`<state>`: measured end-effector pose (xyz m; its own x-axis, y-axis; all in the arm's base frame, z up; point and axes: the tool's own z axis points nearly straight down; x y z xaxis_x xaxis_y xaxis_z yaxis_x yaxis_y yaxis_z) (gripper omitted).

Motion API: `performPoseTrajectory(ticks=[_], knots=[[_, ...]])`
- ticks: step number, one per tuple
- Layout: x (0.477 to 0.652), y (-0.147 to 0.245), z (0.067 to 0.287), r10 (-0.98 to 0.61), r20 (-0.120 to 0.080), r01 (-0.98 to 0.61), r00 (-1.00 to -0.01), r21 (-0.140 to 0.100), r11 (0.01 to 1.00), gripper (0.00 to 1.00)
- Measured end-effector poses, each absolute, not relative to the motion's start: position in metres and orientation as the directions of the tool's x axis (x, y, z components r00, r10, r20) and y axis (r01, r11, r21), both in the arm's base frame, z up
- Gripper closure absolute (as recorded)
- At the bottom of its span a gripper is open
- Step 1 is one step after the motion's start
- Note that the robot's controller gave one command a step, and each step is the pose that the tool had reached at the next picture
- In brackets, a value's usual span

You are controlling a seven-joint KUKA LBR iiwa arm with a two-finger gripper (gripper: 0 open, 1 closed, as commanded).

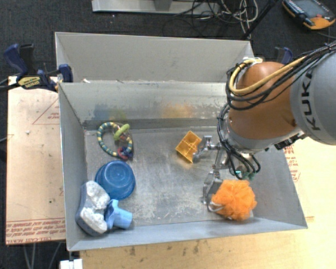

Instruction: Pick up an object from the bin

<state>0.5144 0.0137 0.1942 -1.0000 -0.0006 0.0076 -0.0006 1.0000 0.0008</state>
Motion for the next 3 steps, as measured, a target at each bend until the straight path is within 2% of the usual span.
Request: performPoseTrajectory(ticks=[1, 2, 3], knots=[[0.516, 0.014, 0.198, 0.000, 0.000, 0.000, -1.000, 0.001, 1.000, 0.00], [0.514, -0.012, 0.155, -0.088, -0.005, -0.088, -0.996, 0.001, 0.996, 0.00], [0.492, -0.071, 0.133, -0.042, 0.001, -0.042, -0.999, 0.001, 0.999, 0.00]])
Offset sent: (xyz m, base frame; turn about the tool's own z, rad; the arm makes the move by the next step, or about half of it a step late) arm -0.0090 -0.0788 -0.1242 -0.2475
